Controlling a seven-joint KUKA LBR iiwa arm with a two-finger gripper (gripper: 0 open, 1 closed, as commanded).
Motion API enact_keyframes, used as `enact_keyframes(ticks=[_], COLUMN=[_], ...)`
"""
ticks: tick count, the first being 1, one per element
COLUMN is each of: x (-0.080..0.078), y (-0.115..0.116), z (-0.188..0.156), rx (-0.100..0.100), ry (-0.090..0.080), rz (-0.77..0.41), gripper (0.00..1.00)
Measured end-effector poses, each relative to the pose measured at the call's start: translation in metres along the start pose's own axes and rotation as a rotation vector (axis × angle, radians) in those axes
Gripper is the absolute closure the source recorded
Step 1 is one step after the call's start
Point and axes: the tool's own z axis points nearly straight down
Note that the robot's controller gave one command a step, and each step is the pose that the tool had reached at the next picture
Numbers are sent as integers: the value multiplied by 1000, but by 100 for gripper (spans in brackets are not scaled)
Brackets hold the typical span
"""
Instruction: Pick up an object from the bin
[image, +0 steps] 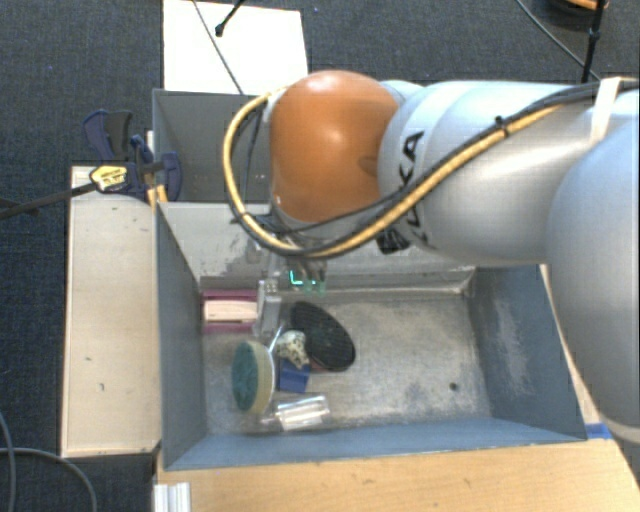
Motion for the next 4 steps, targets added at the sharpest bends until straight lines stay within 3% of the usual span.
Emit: enact_keyframes(ticks=[1, 2, 3, 4], x=[36, 31, 35, 73], y=[-50, -50, -34, -68], z=[152, 143, -32, 33], rx=[-1, -2, -1, 2], ry=[-8, -21, -17, 0], rz=[-215, -209, -262, -124], gripper=[0, 100, 100, 100])
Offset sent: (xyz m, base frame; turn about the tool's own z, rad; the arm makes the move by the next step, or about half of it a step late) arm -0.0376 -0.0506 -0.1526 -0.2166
